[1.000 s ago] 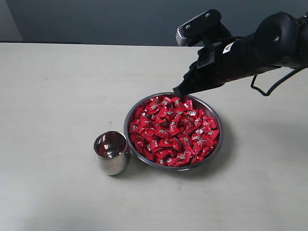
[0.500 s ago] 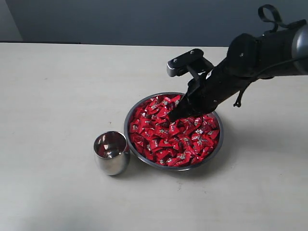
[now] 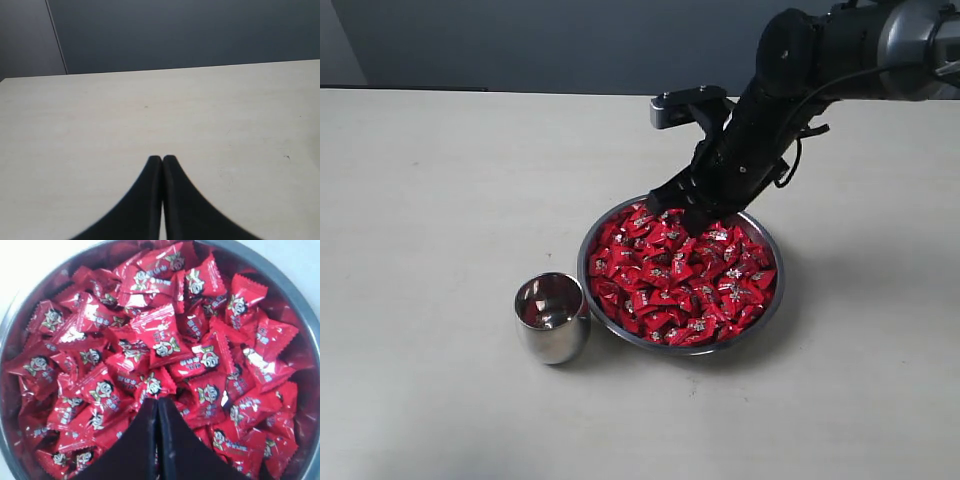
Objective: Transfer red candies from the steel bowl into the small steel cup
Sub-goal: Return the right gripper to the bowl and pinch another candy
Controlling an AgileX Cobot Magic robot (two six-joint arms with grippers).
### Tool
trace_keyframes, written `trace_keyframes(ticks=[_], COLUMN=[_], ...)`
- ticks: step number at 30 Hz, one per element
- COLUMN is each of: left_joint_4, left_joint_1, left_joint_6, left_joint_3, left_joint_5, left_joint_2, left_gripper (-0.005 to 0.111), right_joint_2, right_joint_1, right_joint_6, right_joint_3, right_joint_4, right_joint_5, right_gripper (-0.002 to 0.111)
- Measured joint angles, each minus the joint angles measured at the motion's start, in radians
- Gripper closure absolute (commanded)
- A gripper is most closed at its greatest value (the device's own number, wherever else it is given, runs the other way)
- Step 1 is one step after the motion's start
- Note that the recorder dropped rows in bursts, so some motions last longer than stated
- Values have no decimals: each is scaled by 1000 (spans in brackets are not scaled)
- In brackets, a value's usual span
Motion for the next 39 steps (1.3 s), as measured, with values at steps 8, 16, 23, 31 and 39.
trace_keyframes(ticks=[8, 16, 23, 31, 39], left_joint_4=[0, 0, 0, 0, 0], left_joint_1=[0, 0, 0, 0, 0], left_joint_6=[0, 0, 0, 0, 0], left_joint_3=[0, 0, 0, 0, 0], left_joint_5=[0, 0, 0, 0, 0], left_joint_2=[0, 0, 0, 0, 0], left_gripper=[106, 106, 106, 106, 106], right_joint_2=[58, 60, 60, 84, 128], right_joint_1=[38, 75, 75, 75, 75], right_joint_6=[57, 60, 81, 130, 146], right_joint_3=[-39, -44, -44, -44, -44], right_joint_4=[-107, -107, -107, -109, -115], right_joint_5=[79, 29, 31, 33, 33], right_gripper=[109, 100, 70, 72, 72])
